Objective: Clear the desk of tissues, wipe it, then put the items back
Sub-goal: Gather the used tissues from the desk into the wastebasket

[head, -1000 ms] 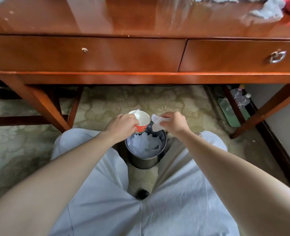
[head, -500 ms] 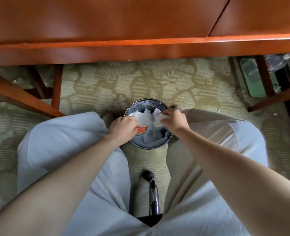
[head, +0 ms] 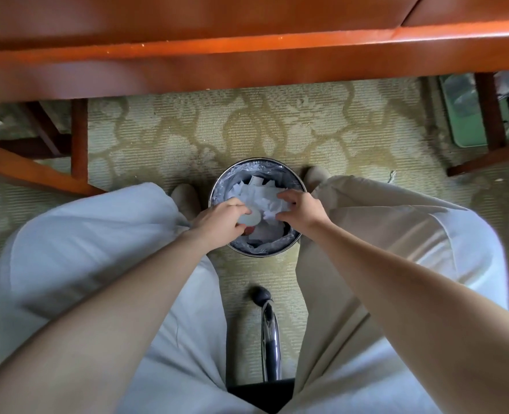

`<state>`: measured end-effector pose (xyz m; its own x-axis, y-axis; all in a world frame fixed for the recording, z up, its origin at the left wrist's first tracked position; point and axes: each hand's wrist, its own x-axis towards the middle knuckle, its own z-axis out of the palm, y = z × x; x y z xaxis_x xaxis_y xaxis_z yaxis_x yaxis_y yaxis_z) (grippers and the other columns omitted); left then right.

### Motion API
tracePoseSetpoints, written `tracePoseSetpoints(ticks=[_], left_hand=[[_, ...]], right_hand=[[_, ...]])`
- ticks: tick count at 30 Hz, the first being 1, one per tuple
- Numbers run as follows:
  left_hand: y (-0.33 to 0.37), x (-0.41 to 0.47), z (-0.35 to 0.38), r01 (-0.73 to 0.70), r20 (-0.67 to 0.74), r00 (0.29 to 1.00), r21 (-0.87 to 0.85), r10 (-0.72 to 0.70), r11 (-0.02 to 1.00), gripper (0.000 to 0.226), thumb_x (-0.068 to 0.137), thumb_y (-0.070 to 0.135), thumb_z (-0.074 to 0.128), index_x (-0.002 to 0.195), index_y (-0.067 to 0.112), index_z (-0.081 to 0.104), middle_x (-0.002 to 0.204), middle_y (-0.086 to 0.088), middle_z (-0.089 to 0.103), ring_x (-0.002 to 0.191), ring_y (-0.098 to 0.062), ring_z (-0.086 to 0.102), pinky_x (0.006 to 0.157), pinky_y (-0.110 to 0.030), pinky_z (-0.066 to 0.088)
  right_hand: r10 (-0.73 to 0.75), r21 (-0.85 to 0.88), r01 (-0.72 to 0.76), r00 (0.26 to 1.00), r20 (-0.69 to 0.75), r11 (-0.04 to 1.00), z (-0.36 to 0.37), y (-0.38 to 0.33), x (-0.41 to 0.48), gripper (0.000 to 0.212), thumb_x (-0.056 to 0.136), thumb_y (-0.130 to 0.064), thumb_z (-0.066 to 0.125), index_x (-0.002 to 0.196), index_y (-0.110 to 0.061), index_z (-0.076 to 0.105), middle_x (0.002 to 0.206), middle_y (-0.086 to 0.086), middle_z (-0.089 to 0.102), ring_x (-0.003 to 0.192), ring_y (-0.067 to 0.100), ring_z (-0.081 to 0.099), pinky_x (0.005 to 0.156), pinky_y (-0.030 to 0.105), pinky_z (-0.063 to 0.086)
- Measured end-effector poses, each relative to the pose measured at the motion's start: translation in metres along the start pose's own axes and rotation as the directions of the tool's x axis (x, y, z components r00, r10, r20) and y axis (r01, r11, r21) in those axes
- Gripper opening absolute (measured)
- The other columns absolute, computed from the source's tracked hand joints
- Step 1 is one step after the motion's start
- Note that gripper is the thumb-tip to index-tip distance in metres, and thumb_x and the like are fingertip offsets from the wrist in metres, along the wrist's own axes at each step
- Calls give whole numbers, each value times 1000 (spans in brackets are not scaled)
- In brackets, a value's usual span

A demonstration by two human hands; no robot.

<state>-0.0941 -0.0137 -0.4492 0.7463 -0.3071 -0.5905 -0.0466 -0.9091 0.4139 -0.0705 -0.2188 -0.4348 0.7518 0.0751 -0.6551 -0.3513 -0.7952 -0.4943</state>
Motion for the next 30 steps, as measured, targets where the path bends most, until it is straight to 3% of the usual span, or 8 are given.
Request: tracePoseSetpoints(ticks=[11,14,18,21,25,30], left_hand=[[33,-48,-45,-7,-119,993,71,16,997,45,95,25,55,140,28,48,144,5,45,122,-22,52,92,-36,46],[47,-69,-61,-22,-183,983,83,37,996,45,94,25,55,138,30,49,141,4,47,120,-24,53,92,-38,47],[68,-102,-79,-50,-256,963,134,84,990,44,96,27,57,139,26,49,136,1,49,115,-24,54,87,-35,45],[85,-128,-92,-67,-301,945,206,128,976,47,96,32,56,142,26,46,140,2,48,123,-22,51,94,-39,46],[110,-161,-108,-92,-362,911,288,198,953,50,96,36,56,143,25,46,145,1,47,130,-22,46,106,-39,38],[143,-203,-131,-115,-440,854,363,279,925,52,96,37,56,145,25,44,145,2,46,130,-20,45,106,-39,39]], right_hand=[[-107,-20,106,992,-65,994,-22,-24,-50,49,80,-16,70,127,-19,61,127,1,64,117,21,59,98,28,45],[-160,-49,156,983,-88,986,-32,-31,-74,49,80,-14,69,128,-16,61,126,3,65,117,22,60,100,32,46],[-215,-115,200,966,-142,973,-48,-36,-112,51,81,-14,68,130,-19,59,126,1,65,119,19,59,99,26,45],[-280,-216,240,943,-180,947,-64,-43,-145,49,83,-19,69,130,-19,58,127,1,64,118,23,58,96,30,47],[-339,-269,271,906,-253,924,-85,-48,-189,57,86,-24,68,140,-19,51,139,0,56,126,21,53,101,29,43],[-384,-279,290,837,-390,916,-116,-51,-244,52,83,-21,69,134,-19,56,135,0,60,122,20,56,96,26,45]])
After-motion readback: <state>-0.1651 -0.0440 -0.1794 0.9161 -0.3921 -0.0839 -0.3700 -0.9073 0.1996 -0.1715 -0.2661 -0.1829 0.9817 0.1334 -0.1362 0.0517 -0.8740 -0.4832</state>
